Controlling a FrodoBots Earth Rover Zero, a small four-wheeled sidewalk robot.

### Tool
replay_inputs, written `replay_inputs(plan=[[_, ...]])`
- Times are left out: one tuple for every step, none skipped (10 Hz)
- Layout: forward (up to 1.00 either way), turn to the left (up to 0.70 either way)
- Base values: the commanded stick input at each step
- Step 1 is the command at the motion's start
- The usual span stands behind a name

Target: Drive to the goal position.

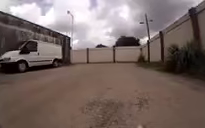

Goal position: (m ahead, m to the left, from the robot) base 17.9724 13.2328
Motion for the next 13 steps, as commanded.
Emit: replay_inputs(plan=[[0.50,0.00],[0.50,0.00],[0.50,0.00],[0.50,0.00],[0.50,0.00],[0.50,0.00],[0.50,0.00],[0.50,0.00],[0.50,0.00],[0.50,0.00],[0.50,0.00],[0.50,0.00],[0.50,0.00]])
